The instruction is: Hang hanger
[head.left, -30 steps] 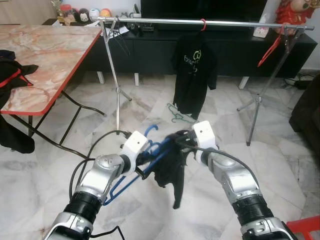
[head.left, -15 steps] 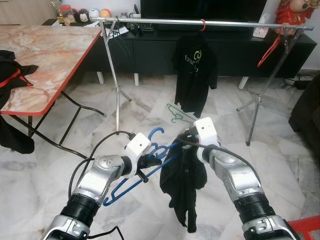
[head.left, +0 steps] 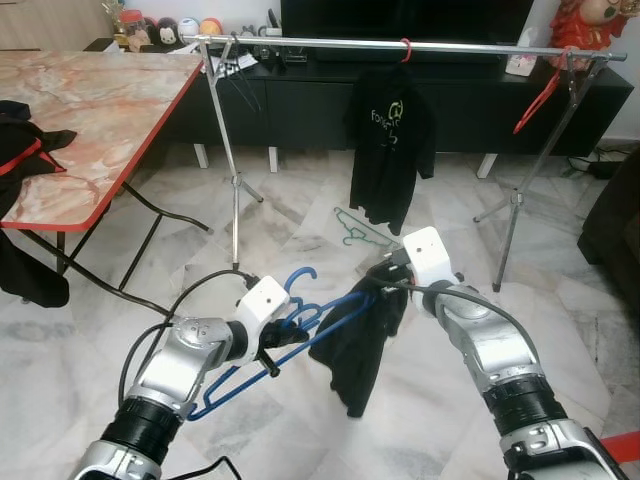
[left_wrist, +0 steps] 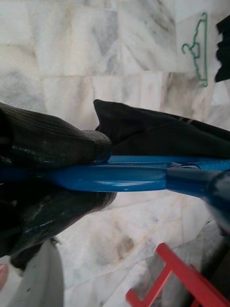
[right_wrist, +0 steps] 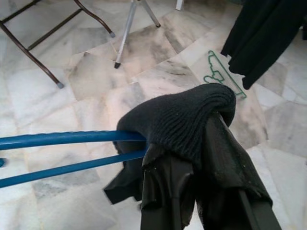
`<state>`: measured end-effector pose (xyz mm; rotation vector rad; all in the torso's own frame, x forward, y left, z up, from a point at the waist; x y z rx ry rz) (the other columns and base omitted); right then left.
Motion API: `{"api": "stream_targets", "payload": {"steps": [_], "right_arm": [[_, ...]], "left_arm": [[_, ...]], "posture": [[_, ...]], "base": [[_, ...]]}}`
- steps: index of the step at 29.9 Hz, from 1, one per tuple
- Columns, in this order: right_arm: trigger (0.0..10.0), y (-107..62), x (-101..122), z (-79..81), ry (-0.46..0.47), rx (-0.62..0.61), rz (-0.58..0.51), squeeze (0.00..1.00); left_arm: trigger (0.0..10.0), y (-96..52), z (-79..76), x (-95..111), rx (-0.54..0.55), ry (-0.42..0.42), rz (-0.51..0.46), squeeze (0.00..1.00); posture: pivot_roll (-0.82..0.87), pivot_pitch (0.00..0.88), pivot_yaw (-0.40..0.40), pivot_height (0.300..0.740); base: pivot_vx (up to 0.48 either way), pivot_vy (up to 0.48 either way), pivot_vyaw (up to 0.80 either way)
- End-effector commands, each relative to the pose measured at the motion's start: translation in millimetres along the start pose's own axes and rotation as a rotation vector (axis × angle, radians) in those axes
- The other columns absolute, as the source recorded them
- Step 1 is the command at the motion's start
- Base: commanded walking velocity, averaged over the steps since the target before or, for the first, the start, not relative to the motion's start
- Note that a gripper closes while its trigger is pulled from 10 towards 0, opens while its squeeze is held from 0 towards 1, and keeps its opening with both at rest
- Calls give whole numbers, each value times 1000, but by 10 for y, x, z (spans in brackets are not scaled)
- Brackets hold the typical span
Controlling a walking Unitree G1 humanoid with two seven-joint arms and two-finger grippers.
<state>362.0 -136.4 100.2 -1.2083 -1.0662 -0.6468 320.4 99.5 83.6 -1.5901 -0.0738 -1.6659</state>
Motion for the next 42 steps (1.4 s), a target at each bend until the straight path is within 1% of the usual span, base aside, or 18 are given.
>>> {"api": "stream_targets", "payload": {"steps": [1, 2, 3, 8, 11, 12, 13, 15, 16, 21, 23, 26, 29, 31, 32, 36, 38, 42], "right_arm": [[10000, -4, 132, 37, -3, 19, -44, 0], [10000, -1, 133, 50, 0, 23, -45, 0], [10000, 1, 134, 68, 7, 27, -46, 0], [10000, -12, 146, 101, 19, 42, -52, 0], [10000, -25, 171, 127, 12, 61, -62, 0], [10000, -36, 200, 141, 0, 74, -75, 0], [10000, -36, 200, 141, 0, 74, -75, 0], [10000, -38, 219, 126, -32, 73, -86, 0], [10000, -35, 216, 108, -46, 64, -85, 0], [10000, -18, 183, -12, -107, 15, -58, 0], [10000, -16, 199, -34, -104, 11, -60, 0], [10000, -9, 239, -51, -131, 5, -64, 0], [10000, -3, 250, -54, -135, 7, -65, 0], [10000, 1, 266, -46, -141, 13, -67, 0], [10000, 6, 275, -2, -154, 41, -65, 0], [10000, 11, 272, 56, -168, 75, -63, 0], [10000, 3, 264, 126, -183, 117, -60, 0], [10000, -20, 271, 184, -195, 158, -60, 0]], "left_arm": [[10000, 13, 73, 41, 45, 22, 1, 0], [10000, 31, 101, 47, 74, 26, 6, 0], [10000, 56, 164, 44, 135, 25, 27, 0], [10000, 74, 213, 65, 174, -3, 20, 0], [10000, 84, 181, 86, 142, 5, 7, 0], [10000, 89, 134, 94, 102, 3, -4, 0], [10000, 89, 134, 94, 102, 3, -4, 0], [10000, 79, 28, 102, 13, 22, -23, 0], [10000, 75, -1, 97, -10, 28, -24, 0], [10000, 27, -13, 47, -37, 34, -16, 0], [10000, 14, -5, 35, -40, 36, -13, 0], [10000, -8, 3, 33, -51, 41, -17, 0], [10000, -9, 6, 37, -51, 44, -18, 0], [10000, -12, 4, 44, -55, 48, -21, 0], [10000, -10, -8, 57, -63, 47, -29, 0], [10000, 2, -32, 75, -71, 46, -39, 0], [10000, 23, -48, 86, -73, 44, -43, 0], [10000, 43, -50, 81, -66, 45, -38, 0]], "posture": [[-20, 38, -46, 740], [-21, 38, -45, 740], [-21, 38, -45, 740], [-25, 40, -44, 740], [-25, 41, -43, 740], [-26, 42, -42, 740], [-26, 42, -42, 740], [-26, 42, -42, 740], [-26, 42, -42, 740], [-23, 45, -42, 740], [-24, 45, -41, 740], [-24, 45, -42, 740], [-22, 45, -44, 740], [-22, 45, -44, 740], [-21, 45, -46, 740], [-23, 45, -47, 740], [-22, 45, -47, 740], [-26, 46, -46, 740]], "base": [[0, 0, 0], [0, 0, 0], [0, 0, 0], [0, 0, 0], [0, 0, 0], [0, 0, 0], [0, 0, 0], [0, 0, 0], [0, 0, 0], [0, 0, 0], [0, 0, 0], [0, 0, 0], [0, 0, 0], [0, 0, 0], [0, 0, 0], [0, 0, 0], [0, 0, 0], [0, 0, 0]]}}
Point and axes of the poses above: a point about 5 cm out from each wrist's last joint towards the gripper, its own y axis pointing out of the wrist towards the gripper, its own x axis along the axis of the wrist's last joint, z = x × y, the point moved 2 cm from there along y, pointing out of the wrist towards the gripper, and after that the axes turned 10 degrees about y, right-handed, at the moved point
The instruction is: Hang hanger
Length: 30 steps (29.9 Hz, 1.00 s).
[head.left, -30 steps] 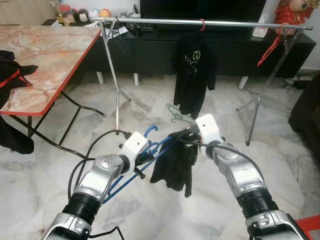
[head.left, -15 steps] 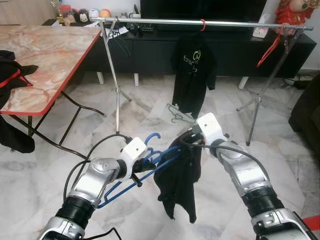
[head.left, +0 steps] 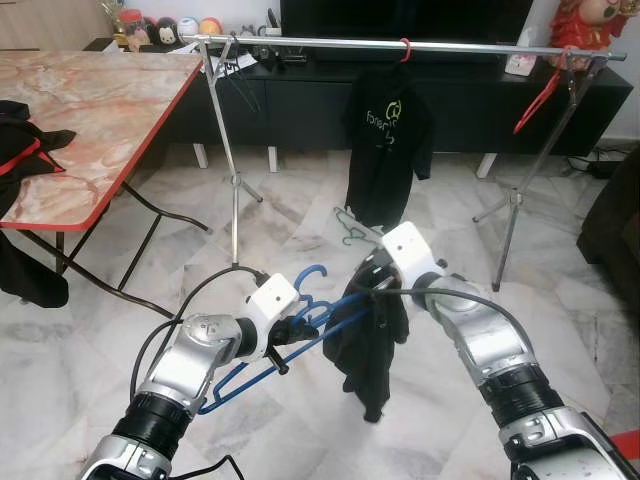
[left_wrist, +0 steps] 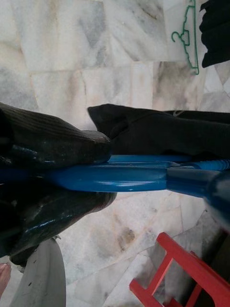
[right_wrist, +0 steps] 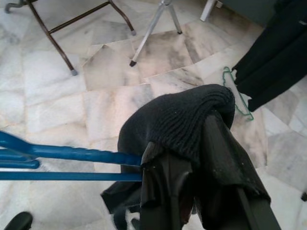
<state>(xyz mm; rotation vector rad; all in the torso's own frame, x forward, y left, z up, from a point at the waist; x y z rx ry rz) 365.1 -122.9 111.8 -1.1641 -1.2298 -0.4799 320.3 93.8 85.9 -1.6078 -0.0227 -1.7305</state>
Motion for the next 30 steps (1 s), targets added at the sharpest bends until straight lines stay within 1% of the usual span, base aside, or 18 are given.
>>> {"api": "stream_targets", "payload": {"steps": [1, 3, 4, 8, 11, 13, 15, 16, 17, 18, 20, 22, 23, 26, 30], "right_arm": [[10000, -34, 152, 51, -33, 30, -57, 0], [10000, -44, 167, 61, -31, 38, -61, 0], [10000, -61, 190, 92, -39, 64, -69, 0], [10000, -97, 210, 130, -78, 98, -76, 0], [10000, -136, 287, 176, -90, 137, -104, 0], [10000, -182, 347, 243, -119, 193, -127, 0], [10000, -199, 355, 263, -137, 210, -129, 0], [10000, -215, 348, 268, -154, 218, -122, 0], [10000, -219, 333, 260, -167, 213, -112, 0], [10000, -221, 296, 222, -174, 187, -90, 0], [10000, -222, 263, 193, -164, 165, -73, 0], [10000, -226, 244, 186, -160, 159, -64, 0], [10000, -234, 227, 186, -163, 157, -57, 0], [10000, -233, 189, 151, -174, 117, -36, 0], [10000, -190, 136, -4, -186, 5, -10, 0]], "left_arm": [[10000, 24, -13, 29, 1, 8, -10, 0], [10000, 27, -4, 24, 7, 8, -7, 0], [10000, 28, -8, 26, 1, 2, -13, 0], [10000, 35, -20, 28, -11, 2, -15, 0], [10000, 48, -3, 5, 5, -4, -3, 0], [10000, 55, 7, 0, 14, -6, -2, 0], [10000, 59, 23, 0, 30, -8, -2, 0], [10000, 69, 66, 7, 71, -9, 0, 0], [10000, 72, 123, 12, 120, -9, 6, 0], [10000, 69, 237, 25, 213, -23, 14, 0], [10000, 58, 312, 31, 270, -18, 23, 0], [10000, 51, 355, 29, 304, -12, 32, 0], [10000, 47, 385, 27, 325, -25, 36, 0], [10000, 43, 399, 30, 332, -23, 43, 0], [10000, 59, 292, 45, 237, -1, 34, 0]], "posture": [[-26, 46, -46, 740], [-28, 47, -45, 740], [-30, 47, -45, 740], [-31, 47, -44, 740], [-32, 47, -42, 740], [-36, 48, -42, 740], [-36, 48, -42, 740], [-39, 48, -42, 740], [-39, 48, -42, 740], [-40, 49, -44, 740], [-40, 49, -44, 740], [-40, 50, -44, 740], [-40, 50, -44, 740], [-43, 51, -44, 740], [-40, 50, -44, 740]], "base": [[0, 0, 0], [0, 0, 0], [0, 0, 0], [0, 0, 0], [0, 0, 0], [0, 0, 0], [0, 0, 0], [0, 0, 0], [0, 0, 0], [0, 0, 0], [0, 0, 0], [0, 0, 0], [0, 0, 0], [0, 0, 0], [0, 0, 0]]}}
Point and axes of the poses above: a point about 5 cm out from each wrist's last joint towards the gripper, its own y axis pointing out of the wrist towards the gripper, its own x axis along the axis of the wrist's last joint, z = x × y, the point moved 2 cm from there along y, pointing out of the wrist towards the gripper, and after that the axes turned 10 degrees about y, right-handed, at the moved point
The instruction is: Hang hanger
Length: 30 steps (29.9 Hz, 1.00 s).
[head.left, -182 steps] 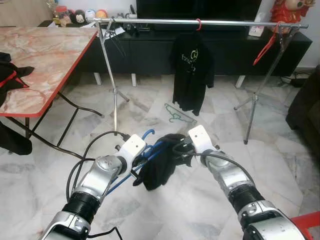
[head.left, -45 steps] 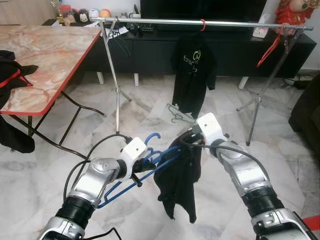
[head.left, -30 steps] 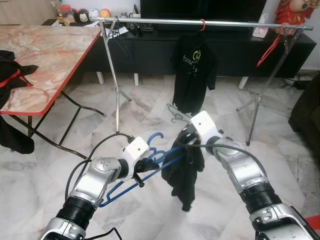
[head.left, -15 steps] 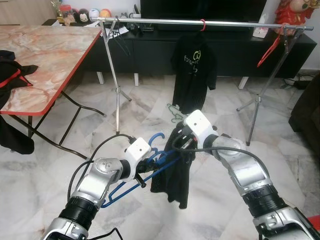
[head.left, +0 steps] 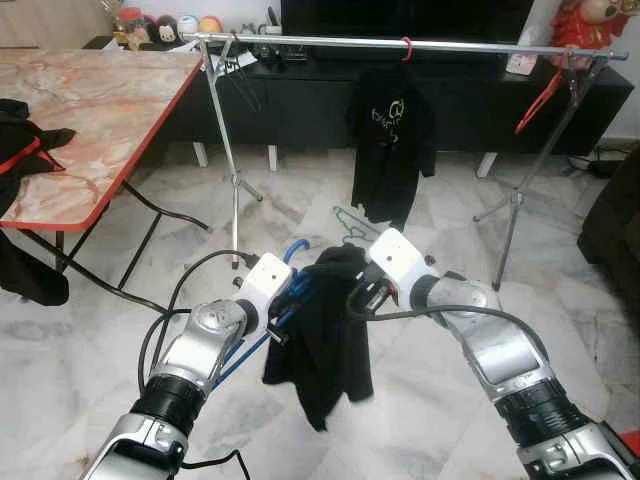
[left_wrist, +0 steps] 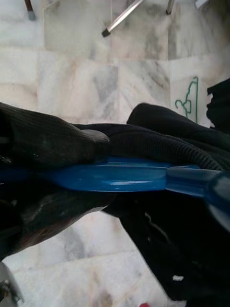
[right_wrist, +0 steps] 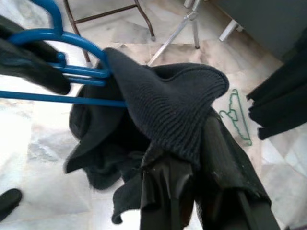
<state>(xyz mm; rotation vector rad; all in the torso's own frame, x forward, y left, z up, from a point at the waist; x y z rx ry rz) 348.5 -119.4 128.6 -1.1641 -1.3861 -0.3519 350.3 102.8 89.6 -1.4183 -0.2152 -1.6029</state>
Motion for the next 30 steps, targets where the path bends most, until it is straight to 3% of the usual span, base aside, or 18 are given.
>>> {"api": "stream_targets", "payload": {"steps": [1, 5, 10, 16, 24, 30], "right_arm": [[10000, 2, 3, -137, -9, -82, 8, 0], [10000, 16, 0, -205, 6, -121, 9, 0], [10000, 39, 8, -158, 2, -102, 9, 0], [10000, 44, 127, 25, 52, -11, -44, 0], [10000, 10, 301, 173, 74, 61, -99, 0], [10000, -53, 479, 292, 69, 111, -149, 0]], "left_arm": [[10000, -31, -47, 28, -61, 30, -14, 0], [10000, -70, -146, -20, -137, 73, -4, 0], [10000, -64, -69, -33, -71, 61, 5, 0], [10000, -26, 3, 11, -12, 47, -4, 0], [10000, 5, -41, 42, -16, 48, -15, 0], [10000, 47, 7, 187, 57, 35, -91, 0]], "posture": [[-40, 50, -44, 740], [-34, 45, -45, 740], [-34, 45, -45, 740], [-34, 42, -46, 740], [-39, 46, -47, 740], [-43, 50, -48, 740]], "base": [[0, 0, 0], [0, 0, 0], [0, 0, 0], [0, 0, 0], [0, 0, 0], [0, 0, 0]]}}
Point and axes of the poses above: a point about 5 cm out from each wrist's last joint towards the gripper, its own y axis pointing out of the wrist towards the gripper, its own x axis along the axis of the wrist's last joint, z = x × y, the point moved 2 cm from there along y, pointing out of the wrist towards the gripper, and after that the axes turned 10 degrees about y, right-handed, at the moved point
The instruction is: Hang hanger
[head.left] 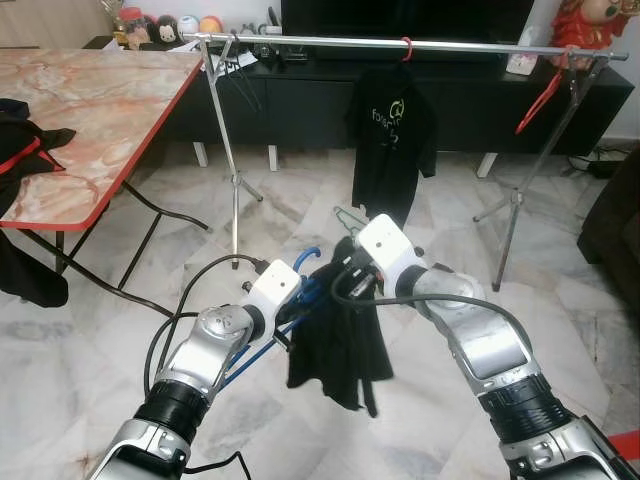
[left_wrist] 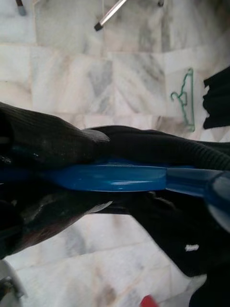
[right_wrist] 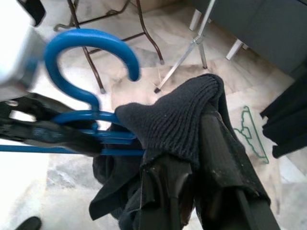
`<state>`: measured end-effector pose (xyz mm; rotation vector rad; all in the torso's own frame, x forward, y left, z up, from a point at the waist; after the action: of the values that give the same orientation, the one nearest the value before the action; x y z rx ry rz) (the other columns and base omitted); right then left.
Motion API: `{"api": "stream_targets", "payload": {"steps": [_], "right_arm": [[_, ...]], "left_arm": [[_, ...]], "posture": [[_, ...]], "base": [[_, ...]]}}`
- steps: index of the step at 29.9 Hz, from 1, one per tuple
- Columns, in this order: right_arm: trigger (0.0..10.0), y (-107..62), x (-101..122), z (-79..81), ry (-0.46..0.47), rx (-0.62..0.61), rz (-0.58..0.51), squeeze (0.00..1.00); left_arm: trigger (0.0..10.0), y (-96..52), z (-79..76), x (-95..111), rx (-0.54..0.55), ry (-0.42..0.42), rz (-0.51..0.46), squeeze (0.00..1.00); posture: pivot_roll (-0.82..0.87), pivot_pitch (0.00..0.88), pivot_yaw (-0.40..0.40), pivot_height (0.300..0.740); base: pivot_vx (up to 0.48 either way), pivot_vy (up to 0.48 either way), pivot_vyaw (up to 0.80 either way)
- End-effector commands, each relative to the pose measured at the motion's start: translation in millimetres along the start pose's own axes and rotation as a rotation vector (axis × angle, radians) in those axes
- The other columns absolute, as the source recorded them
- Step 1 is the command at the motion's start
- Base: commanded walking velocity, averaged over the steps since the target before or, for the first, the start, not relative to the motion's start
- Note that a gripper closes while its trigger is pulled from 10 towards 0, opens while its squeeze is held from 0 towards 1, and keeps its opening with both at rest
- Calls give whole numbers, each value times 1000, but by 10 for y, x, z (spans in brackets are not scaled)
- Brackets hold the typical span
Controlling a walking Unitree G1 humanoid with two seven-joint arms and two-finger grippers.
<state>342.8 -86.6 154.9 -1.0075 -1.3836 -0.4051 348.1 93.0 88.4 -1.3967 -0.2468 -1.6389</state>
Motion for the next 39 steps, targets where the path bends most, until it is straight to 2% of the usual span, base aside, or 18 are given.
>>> {"api": "stream_targets", "payload": {"steps": [1, 2, 5, 7, 8, 10, 11, 13, 15, 19, 22, 25, 26, 32, 39], "right_arm": [[10000, -26, 120, 74, -9, 34, -44, 0], [10000, -29, 103, 76, -15, 34, -36, 0], [10000, -35, 81, 57, -16, 17, -27, 0], [10000, -33, 25, -39, -1, -40, -12, 0], [10000, -34, -36, -120, -11, -90, 15, 0], [10000, -33, -88, -174, -17, -120, 35, 0], [10000, -30, -137, -213, -16, -137, 50, 0], [10000, -30, -158, -238, -3, -152, 53, 0], [10000, -30, -246, -332, -18, -216, 85, 0], [10000, -28, -320, -380, -18, -246, 111, 0], [10000, -8, -360, -319, 0, -208, 123, 0], [10000, 10, -336, -262, 8, -179, 108, 0], [10000, 28, -295, -218, 19, -156, 88, 0], [10000, 15, -163, -188, -14, -113, 35, 0], [10000, 4, -155, -168, -91, -50, 35, 0]], "left_arm": [[10000, 15, 114, 188, 61, 14, -78, 0], [10000, 10, 159, 275, 98, -8, -128, 0], [10000, 0, 206, 355, 133, -20, -171, 0], [10000, -2, 177, 359, 89, -29, -164, 0], [10000, -11, 107, 318, 25, 6, -144, 0], [10000, -26, 47, 273, -26, 31, -127, 0], [10000, -57, -15, 210, -84, 53, -108, 0], [10000, -79, -41, 163, -111, 64, -91, 0], [10000, -167, -93, 35, -193, 69, -41, 0], [10000, -209, -58, 0, -185, 79, -31, 0], [10000, -213, 43, 31, -120, 73, -58, 0], [10000, -213, 27, 60, -136, 68, -68, 0], [10000, -210, -21, 87, -166, 65, -73, 0], [10000, -206, -189, 201, -275, 34, -138, 0], [10000, -301, -222, 155, -343, 57, -136, 0]], "posture": [[-44, 50, -48, 740], [-44, 50, -48, 740], [-43, 53, -49, 740], [-43, 53, -49, 740], [-43, 53, -49, 740], [-43, 53, -49, 740], [-42, 58, -50, 740], [-41, 59, -49, 740], [-41, 59, -49, 740], [-37, 62, -50, 740], [-29, 64, -51, 740], [-29, 64, -51, 740], [-29, 64, -51, 740], [-29, 64, -51, 740], [-39, 61, -51, 740]], "base": [[0, 0, 0], [0, 0, 0], [0, 0, 0], [0, 0, 0], [0, 0, 0], [0, 0, 0], [0, 0, 0], [0, 0, 0], [0, 0, 0], [0, 0, 0], [0, 0, 0], [0, 0, 0], [0, 0, 0], [0, 0, 0], [0, 0, 0]]}}
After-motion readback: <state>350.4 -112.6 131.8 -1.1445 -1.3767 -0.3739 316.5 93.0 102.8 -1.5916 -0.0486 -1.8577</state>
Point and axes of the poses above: a point about 5 cm out from each wrist's last joint towards the gripper, its own y axis pointing out of the wrist towards the gripper, its own x axis along the axis of the wrist's last joint, z = x × y, the point moved 2 cm from there along y, pointing out of the wrist towards the gripper, and after that the axes turned 10 degrees about y, right-handed, at the moved point
